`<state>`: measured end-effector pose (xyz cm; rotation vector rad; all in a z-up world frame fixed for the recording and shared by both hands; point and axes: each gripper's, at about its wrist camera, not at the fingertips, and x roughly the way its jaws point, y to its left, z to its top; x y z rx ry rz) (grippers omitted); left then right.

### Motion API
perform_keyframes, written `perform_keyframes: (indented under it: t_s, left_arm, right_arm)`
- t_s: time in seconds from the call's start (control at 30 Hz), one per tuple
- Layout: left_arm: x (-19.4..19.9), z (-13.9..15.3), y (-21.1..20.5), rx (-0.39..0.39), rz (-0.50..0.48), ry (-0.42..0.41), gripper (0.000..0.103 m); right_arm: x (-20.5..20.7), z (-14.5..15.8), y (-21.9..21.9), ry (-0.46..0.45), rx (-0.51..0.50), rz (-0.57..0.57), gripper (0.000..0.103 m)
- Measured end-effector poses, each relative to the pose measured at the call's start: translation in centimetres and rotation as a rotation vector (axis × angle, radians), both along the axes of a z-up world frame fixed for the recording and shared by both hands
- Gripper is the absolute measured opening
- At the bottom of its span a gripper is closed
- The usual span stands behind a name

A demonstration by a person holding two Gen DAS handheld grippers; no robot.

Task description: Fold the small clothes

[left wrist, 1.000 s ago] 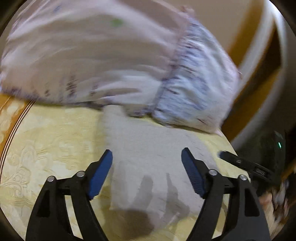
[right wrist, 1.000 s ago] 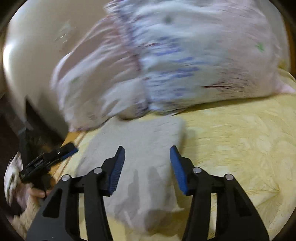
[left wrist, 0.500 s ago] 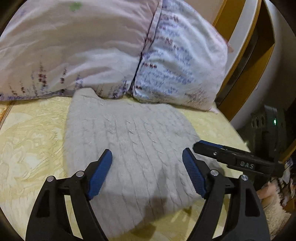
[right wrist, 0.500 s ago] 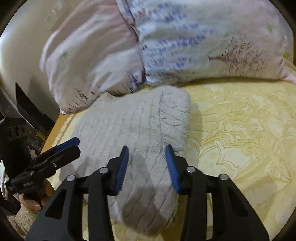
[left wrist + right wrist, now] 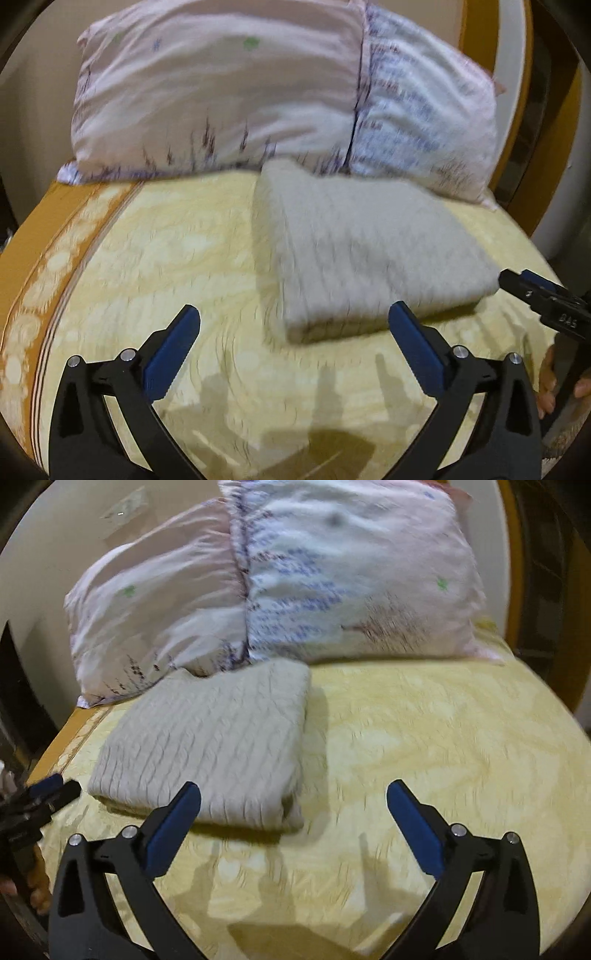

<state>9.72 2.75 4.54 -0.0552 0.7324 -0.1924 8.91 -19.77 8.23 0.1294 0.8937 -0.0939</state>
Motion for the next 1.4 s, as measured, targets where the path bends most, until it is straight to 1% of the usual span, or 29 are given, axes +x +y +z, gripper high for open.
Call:
perform_keyframes:
  t_s: [0.07, 0.13, 0.23, 0.3, 0.4, 0.63, 0.7, 0.83, 1.4]
  left_arm:
    - [0.2, -0.7, -0.6, 0.027, 0.014, 0.047, 0.102]
    - [0.3, -1.3, -1.1, 0.056, 0.023, 0.077, 0.102]
    - [0.2, -2.1, -1.8, 0.084, 0.025, 0.109, 0.102]
    - [0.2, -2.4, -2.0, 0.083, 0.016, 0.121, 0.102]
    - [0.3, -2.7, -2.4, 0.103, 0.015, 0.135, 0.102]
    - [0.5, -3.5, -3.0, 0.136, 0.014, 0.171, 0.102]
    - [0.5, -3.7, -3.2, 0.152, 0.018, 0.172, 0.102]
    - [0.5, -3.8, -3.1, 0.158, 0.02, 0.17, 0.102]
    - [0.6, -3.8, -3.2, 0.158, 0.018, 0.167, 0.102]
  right_arm:
    - [-0.1, -0.8, 0.3, 0.047, 0.013, -0.007, 0.101]
    - [-0.3, -1.5, 0.8, 0.071, 0.016, -0.003, 0.101]
    - [-0.5, -2.3, 2.2, 0.106, -0.039, 0.011, 0.101]
    - [-0.6, -2.7, 3.0, 0.119, -0.065, 0.025, 0.101]
    - [-0.4, -3.1, 3.7, 0.139, -0.09, 0.033, 0.101]
    - [0.0, -3.8, 4.1, 0.178, -0.105, 0.042, 0.101]
    - [0.1, -4.1, 4.3, 0.195, -0.114, 0.046, 0.101]
    - [0.1, -4.4, 4.8, 0.203, -0.155, 0.055, 0.101]
    - [0.0, -4.5, 4.6, 0.202, -0.158, 0.048, 0.101]
